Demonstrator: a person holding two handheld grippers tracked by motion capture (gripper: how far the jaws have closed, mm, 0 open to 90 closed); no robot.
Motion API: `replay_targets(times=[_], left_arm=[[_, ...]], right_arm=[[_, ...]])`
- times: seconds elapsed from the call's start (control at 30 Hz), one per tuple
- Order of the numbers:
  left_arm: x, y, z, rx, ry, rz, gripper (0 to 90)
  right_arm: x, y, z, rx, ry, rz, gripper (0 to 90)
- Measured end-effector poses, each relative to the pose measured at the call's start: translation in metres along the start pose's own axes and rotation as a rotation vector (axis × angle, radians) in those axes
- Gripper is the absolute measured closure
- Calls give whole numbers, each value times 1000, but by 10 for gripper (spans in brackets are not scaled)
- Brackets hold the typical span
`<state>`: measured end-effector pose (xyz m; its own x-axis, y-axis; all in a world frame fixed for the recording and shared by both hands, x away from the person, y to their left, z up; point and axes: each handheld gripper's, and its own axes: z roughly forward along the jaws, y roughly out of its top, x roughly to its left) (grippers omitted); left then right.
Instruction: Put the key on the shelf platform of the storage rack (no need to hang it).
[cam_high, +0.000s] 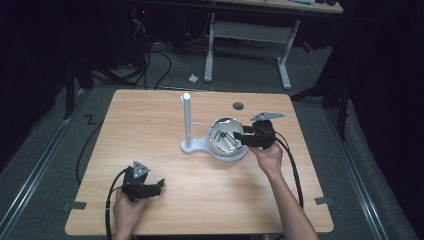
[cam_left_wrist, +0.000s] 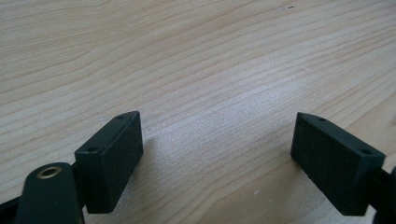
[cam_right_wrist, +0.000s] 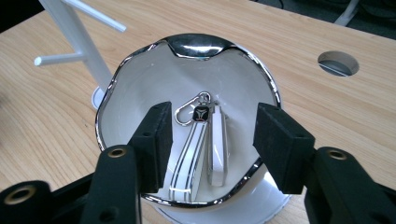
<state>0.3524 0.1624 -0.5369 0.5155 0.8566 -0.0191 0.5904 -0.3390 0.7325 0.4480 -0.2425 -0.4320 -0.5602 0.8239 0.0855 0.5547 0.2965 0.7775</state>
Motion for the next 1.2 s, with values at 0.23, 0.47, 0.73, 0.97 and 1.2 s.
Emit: replay_targets(times=[0.23,0.47,0.73,0.97,1.2], left_arm=[[0,0,0,0,0,0,172],[0,0,0,0,0,0,172],[0,0,0,0,0,0,172],[0,0,0,0,-1,0,171],[0,0,1,1,-1,4,157]], right_arm=[[-6,-9,-17,-40,-36,39,514],[-12,-11,-28,-44,-35,59,507],[-17,-21,-43,-60,-67,78,507],[-23,-32,-61,-87,-74,105,508],[-31,-50,-75,-94,-78,140,517]])
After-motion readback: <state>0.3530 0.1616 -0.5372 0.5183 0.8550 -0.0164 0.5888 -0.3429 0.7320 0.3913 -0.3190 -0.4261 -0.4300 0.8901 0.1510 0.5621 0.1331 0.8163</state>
